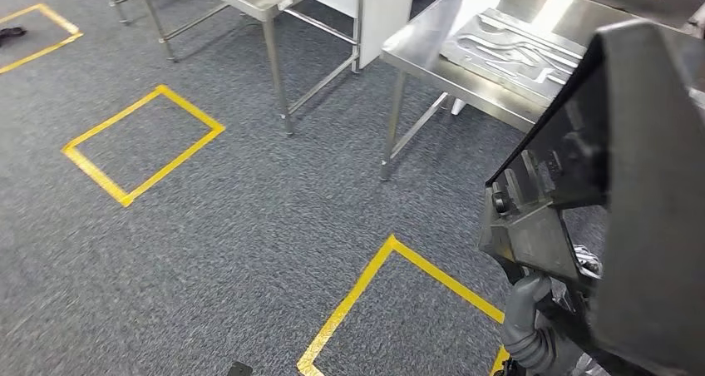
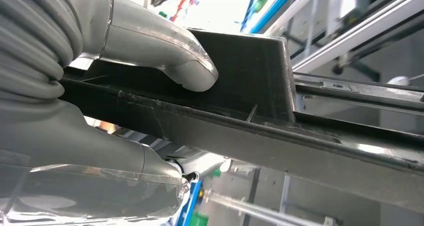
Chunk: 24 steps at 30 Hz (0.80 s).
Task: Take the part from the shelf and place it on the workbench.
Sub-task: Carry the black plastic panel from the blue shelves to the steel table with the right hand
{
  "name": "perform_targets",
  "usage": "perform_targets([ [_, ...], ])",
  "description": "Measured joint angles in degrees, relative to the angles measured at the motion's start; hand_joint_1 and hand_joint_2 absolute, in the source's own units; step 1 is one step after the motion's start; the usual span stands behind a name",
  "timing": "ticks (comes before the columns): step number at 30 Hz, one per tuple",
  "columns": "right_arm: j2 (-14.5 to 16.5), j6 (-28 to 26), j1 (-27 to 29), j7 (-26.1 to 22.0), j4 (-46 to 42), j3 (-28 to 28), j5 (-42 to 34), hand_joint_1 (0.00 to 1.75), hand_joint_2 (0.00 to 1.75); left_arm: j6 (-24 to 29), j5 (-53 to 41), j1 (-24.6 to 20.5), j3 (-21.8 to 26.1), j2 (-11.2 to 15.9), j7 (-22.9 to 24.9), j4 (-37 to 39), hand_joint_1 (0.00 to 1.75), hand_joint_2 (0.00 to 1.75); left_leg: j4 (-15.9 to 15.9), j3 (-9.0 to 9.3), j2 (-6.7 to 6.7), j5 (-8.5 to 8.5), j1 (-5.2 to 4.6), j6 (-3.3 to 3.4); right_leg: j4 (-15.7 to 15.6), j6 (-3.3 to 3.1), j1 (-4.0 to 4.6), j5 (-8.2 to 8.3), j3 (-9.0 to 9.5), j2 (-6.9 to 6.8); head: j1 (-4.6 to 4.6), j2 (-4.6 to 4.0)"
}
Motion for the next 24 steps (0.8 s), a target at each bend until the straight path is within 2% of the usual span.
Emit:
perform_targets([
  [1, 0.00, 0.00, 0.12, 0.16, 0.09, -0.02, 0.28, 1.75, 1.75, 0.03, -0.05, -0.01, 0.01, 0.01, 0.01, 0.00, 0.00, 1.75, 0.01, 0.09, 0.84, -0.12, -0.02, -0.06, -0.62, 0.03, -0.06, 0.99, 0.32, -0.19, -0.01, 0.00],
  [2, 0.00, 0.00, 0.23, 0.31, 0.15, -0.04, 0.52, 1.75, 1.75, 0.04, -0.11, -0.08, 0.01, 0.00, 0.01, 0.00, 0.00, 1.75, 0.01, 0.24, 1.59, -0.26, -0.03, -0.18, -3.46, -0.05, -0.04, 2.82, 1.84, -0.67, 0.00, 0.00],
  [4, 0.00, 0.00, 0.31, 0.52, 0.20, -0.08, 0.82, 1.75, 1.75, 0.05, -0.22, -0.20, 0.01, -0.02, 0.01, 0.00, 0.00, 1.75, 0.03, 0.70, 2.84, -0.63, -0.21, -0.62, -11.42, -0.57, 0.40, 6.09, 6.21, -3.43, 0.00, 0.00],
  [5, 0.01, 0.00, 0.30, 0.59, 0.23, -0.10, 0.87, 1.75, 1.75, 0.05, -0.29, -0.23, 0.01, -0.02, 0.02, 0.00, 0.00, 1.75, 0.03, 0.92, 3.34, -0.82, -0.33, -0.91, -14.18, -0.93, 0.71, 6.85, 7.68, -4.61, -0.05, 0.00],
  [6, 0.03, 0.00, 0.31, 0.67, 0.27, -0.15, 0.95, 1.75, 1.75, 0.05, -0.38, -0.26, 0.01, -0.02, 0.04, 0.00, 0.00, 1.75, 0.01, 1.12, 3.88, -1.01, -0.45, -1.21, -15.52, -1.26, 0.99, 6.95, 8.31, -5.29, -0.07, 0.00],
  [7, 0.06, 0.00, 0.36, 0.75, 0.32, -0.25, 1.10, 1.75, 1.75, 0.05, -0.49, -0.29, 0.01, -0.03, 0.06, 0.00, 0.00, 1.75, -0.08, 1.33, 4.47, -1.15, -0.54, -1.50, -15.68, -1.53, 1.19, 6.79, 8.27, -5.02, -0.10, 0.00],
  [8, 0.12, 0.00, 0.43, 0.80, 0.35, -0.36, 1.35, 1.75, 1.75, 0.05, -0.60, -0.35, 0.01, -0.03, 0.08, 0.00, 0.00, 1.75, -0.20, 1.60, 5.16, -1.29, -0.59, -1.80, -15.82, -1.79, 1.11, 6.87, 8.24, -4.16, -0.12, 0.00],
  [9, 0.22, 0.00, 0.52, 0.84, 0.37, -0.49, 1.65, 1.75, 1.75, 0.05, -0.68, -0.42, 0.01, -0.04, 0.11, 0.00, 0.00, 1.75, -0.06, 1.80, 5.11, -1.61, -0.53, -2.10, -16.03, -2.07, 0.94, 7.00, 8.33, -3.39, -0.13, 0.00],
  [10, 0.33, -0.01, 0.56, 0.85, 0.40, -0.58, 1.92, 1.75, 1.75, 0.06, -0.73, -0.46, 0.01, -0.04, 0.13, 0.00, 0.00, 1.75, 0.79, 1.64, 4.10, -2.37, -0.45, -2.35, -16.27, -2.41, 0.73, 7.18, 8.50, -2.64, -0.20, 0.00],
  [11, 0.49, -0.01, 0.56, 0.86, 0.45, -0.64, 2.11, 1.75, 1.75, 0.07, -0.77, -0.47, 0.01, -0.04, 0.14, 0.00, 0.00, 1.75, 2.79, 0.90, 2.49, -3.70, -0.33, -2.56, -16.50, -2.73, 0.51, 7.35, 8.68, -1.92, -0.35, 0.00],
  [12, 0.63, -0.01, 0.56, 0.89, 0.53, -0.69, 2.22, 1.75, 1.75, 0.08, -0.79, -0.42, 0.01, -0.03, 0.16, 0.00, 0.00, 1.75, 6.08, -0.55, 0.50, -5.53, -0.13, -2.68, -16.60, -2.99, 0.39, 7.42, 8.77, -1.21, -0.52, 0.00],
  [13, 0.72, -0.01, 0.55, 0.93, 0.66, -0.73, 2.28, 1.75, 1.75, 0.09, -0.80, -0.33, 0.01, -0.03, 0.17, 0.00, 0.00, 1.75, 10.16, -2.52, -0.87, -7.44, -0.08, -2.76, -16.59, -3.18, 0.38, 7.41, 8.79, -0.42, -0.67, 0.00],
  [14, 0.78, -0.01, 0.57, 0.99, 0.80, -0.75, 2.35, 1.75, 1.75, 0.10, -0.80, -0.22, 0.01, -0.02, 0.20, 0.00, 0.00, 1.75, 13.96, -4.49, -1.51, -8.76, -0.04, -2.83, -16.53, -3.28, 0.42, 7.37, 8.80, 0.49, -0.76, 0.00],
  [15, 0.79, 0.00, 0.61, 1.10, 0.93, -0.78, 2.42, 1.75, 1.75, 0.11, -0.80, -0.12, 0.02, -0.01, 0.24, 0.00, 0.00, 1.75, 16.30, -5.89, -1.74, -9.04, -0.04, -2.85, -16.45, -3.34, 0.47, 7.31, 8.84, 1.46, -0.77, 0.00],
  [16, 0.79, 0.00, 0.64, 1.22, 1.05, -0.79, 2.48, 1.75, 1.75, 0.13, -0.81, -0.07, 0.02, 0.00, 0.26, 0.00, 0.00, 1.75, 16.44, -6.35, -1.83, -8.07, -0.04, -2.81, -16.32, -3.33, 0.50, 7.25, 8.90, 2.45, -0.77, 0.00],
  [17, 0.79, 0.00, 0.65, 1.37, 1.13, -0.80, 2.51, 1.75, 1.75, 0.17, -0.81, -0.05, 0.03, 0.01, 0.29, 0.00, 0.00, 1.75, 14.22, -5.74, -2.11, -5.98, -0.04, -2.68, -16.17, -3.28, 0.51, 7.14, 8.98, 3.41, -0.77, 0.00],
  [18, 0.79, 0.00, 0.66, 1.50, 1.16, -0.81, 2.51, 1.75, 1.75, 0.21, -0.81, -0.05, 0.03, 0.03, 0.30, 0.00, 0.00, 1.75, 10.34, -4.37, -3.00, -3.38, -0.02, -2.50, -15.96, -3.16, 0.48, 6.98, 9.04, 4.29, -0.78, 0.00],
  [20, 0.79, 0.00, 0.61, 1.61, 1.25, -0.83, 2.45, 1.75, 1.75, 0.27, -0.85, -0.05, 0.03, 0.11, 0.32, 0.00, 0.00, 1.75, 3.55, -1.88, -5.99, -0.22, 0.11, -2.07, -15.34, -2.71, 0.44, 6.64, 8.77, 5.82, -0.76, 0.00],
  [21, 0.79, 0.00, 0.62, 1.63, 1.28, -0.84, 2.34, 1.75, 1.75, 0.28, -0.90, -0.06, 0.03, 0.16, 0.32, 0.00, 0.00, 1.75, 1.91, -1.28, -7.05, 0.22, 0.06, -1.86, -15.12, -2.38, 0.31, 6.56, 8.50, 6.48, -0.76, 0.00],
  [22, 0.80, 0.00, 0.65, 1.62, 1.31, -0.85, 2.20, 1.75, 1.75, 0.28, -0.93, -0.09, 0.03, 0.20, 0.33, 0.00, 0.00, 1.75, 1.53, -1.15, -7.32, 0.03, -0.03, -1.66, -15.05, -2.01, 0.16, 6.59, 8.23, 7.10, -0.77, 0.00],
  [23, 0.80, 0.00, 0.71, 1.63, 1.31, -0.85, 2.04, 1.75, 1.75, 0.31, -0.96, -0.15, 0.05, 0.20, 0.32, 0.00, 0.00, 1.75, 1.34, -1.03, -6.67, 0.17, -0.07, -1.38, -15.14, -1.60, 0.04, 6.72, 8.02, 7.79, -0.81, 0.00],
  [24, 0.80, 0.00, 0.81, 1.62, 1.31, -0.85, 1.92, 1.75, 1.75, 0.32, -0.97, -0.20, 0.07, 0.21, 0.32, -0.01, 0.00, 1.75, 1.01, -0.90, -5.96, 0.34, -0.01, -1.02, -15.14, -1.26, 0.01, 6.72, 7.91, 7.59, -0.80, 0.00],
])
